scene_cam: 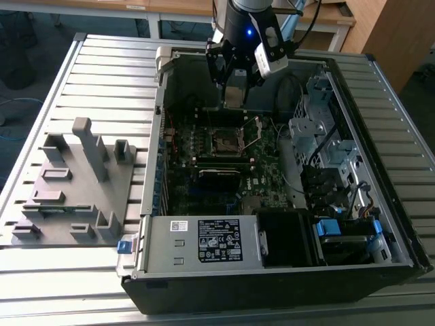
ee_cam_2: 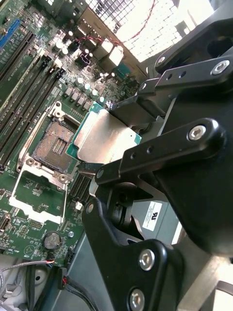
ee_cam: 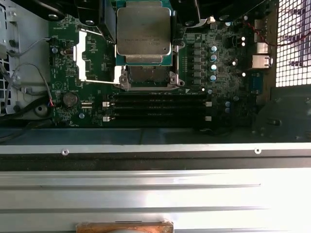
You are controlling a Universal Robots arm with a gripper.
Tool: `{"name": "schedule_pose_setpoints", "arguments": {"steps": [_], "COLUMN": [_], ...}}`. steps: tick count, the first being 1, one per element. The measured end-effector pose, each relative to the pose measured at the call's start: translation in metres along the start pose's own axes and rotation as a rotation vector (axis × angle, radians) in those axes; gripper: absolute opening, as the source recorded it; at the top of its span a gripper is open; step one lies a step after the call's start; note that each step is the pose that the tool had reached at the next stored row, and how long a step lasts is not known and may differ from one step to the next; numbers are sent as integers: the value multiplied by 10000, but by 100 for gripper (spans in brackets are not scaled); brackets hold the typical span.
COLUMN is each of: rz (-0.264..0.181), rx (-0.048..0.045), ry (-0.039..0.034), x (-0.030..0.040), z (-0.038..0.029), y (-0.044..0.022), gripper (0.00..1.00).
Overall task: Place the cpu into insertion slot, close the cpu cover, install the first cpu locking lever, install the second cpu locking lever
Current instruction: 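Place the cpu into insertion slot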
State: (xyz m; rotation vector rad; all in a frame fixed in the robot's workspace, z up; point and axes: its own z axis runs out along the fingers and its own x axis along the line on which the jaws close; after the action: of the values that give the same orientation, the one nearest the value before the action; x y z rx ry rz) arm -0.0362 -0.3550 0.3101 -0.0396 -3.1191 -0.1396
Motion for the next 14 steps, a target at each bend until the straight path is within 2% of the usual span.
{"name": "schedule_pose_setpoints", "arguments": {"steps": [14], "rz": [0], "rx": [-2], "ry": [-2], "x": [-1], "z": [35], "y": [-3], "gripper": [54]}}
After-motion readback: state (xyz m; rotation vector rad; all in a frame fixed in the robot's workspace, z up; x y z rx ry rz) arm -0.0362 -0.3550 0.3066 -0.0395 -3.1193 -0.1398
